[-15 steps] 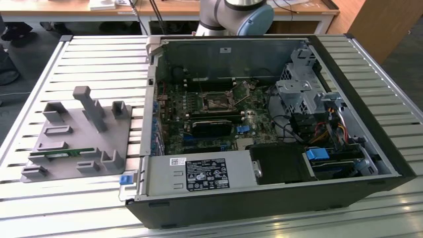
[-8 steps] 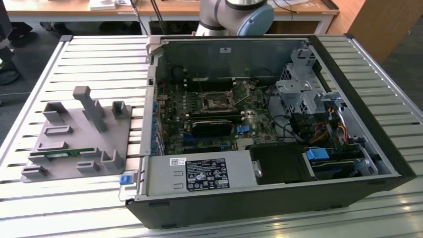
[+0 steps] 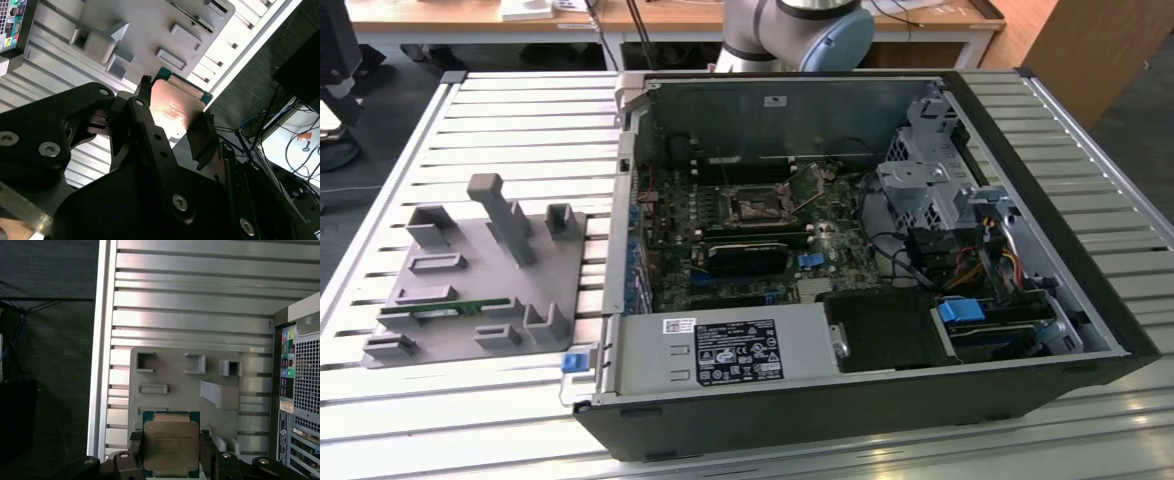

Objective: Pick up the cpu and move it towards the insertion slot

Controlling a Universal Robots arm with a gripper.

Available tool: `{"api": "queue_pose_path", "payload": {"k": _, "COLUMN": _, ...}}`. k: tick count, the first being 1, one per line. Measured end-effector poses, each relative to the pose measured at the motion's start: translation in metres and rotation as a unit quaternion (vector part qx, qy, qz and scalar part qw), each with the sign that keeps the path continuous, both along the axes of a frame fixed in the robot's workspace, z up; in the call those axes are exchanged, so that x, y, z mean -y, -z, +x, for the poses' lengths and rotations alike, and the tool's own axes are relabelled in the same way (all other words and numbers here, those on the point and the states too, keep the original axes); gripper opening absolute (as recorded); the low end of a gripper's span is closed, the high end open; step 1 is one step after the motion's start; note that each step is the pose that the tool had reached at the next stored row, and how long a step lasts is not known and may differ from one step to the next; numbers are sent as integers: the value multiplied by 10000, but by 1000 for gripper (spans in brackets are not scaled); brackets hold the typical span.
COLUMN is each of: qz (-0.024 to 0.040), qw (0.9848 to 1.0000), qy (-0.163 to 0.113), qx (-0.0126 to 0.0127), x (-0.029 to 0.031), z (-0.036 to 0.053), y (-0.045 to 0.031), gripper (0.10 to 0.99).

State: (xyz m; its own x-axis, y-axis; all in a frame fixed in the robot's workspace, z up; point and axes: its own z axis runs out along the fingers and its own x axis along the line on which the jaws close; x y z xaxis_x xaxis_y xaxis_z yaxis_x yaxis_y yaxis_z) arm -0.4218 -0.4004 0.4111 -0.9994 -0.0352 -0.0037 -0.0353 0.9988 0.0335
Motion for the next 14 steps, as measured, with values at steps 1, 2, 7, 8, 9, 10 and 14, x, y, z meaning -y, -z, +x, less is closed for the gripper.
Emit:
{"api": "queue_pose_path", "payload": {"k": 1, "qz": 0, "qw": 10000, "qy": 1, "qx": 0, "x": 0, "z": 17, "y": 0, "gripper": 537}}
{"api": "queue_pose_path", "payload": {"k": 2, "qz": 0, "qw": 10000, "qy": 1, "qx": 0, "x": 0, "z": 35, "y": 0, "gripper": 537}}
{"api": "queue_pose_path", "payload": {"k": 7, "qz": 0, "qw": 10000, "qy": 3, "qx": 0, "x": 0, "z": 138, "y": 0, "gripper": 537}}
{"api": "queue_pose_path", "payload": {"k": 8, "qz": 0, "qw": 10000, "qy": 2, "qx": 0, "x": 0, "z": 157, "y": 0, "gripper": 537}}
{"api": "queue_pose_path", "payload": {"k": 9, "qz": 0, "qw": 10000, "qy": 3, "qx": 0, "x": 0, "z": 174, "y": 0, "gripper": 537}}
{"api": "queue_pose_path", "payload": {"k": 10, "qz": 0, "qw": 10000, "qy": 2, "qx": 0, "x": 0, "z": 190, "y": 0, "gripper": 537}}
{"api": "queue_pose_path", "payload": {"k": 14, "qz": 0, "qw": 10000, "qy": 2, "qx": 0, "x": 0, "z": 252, "y": 0, "gripper": 537}}
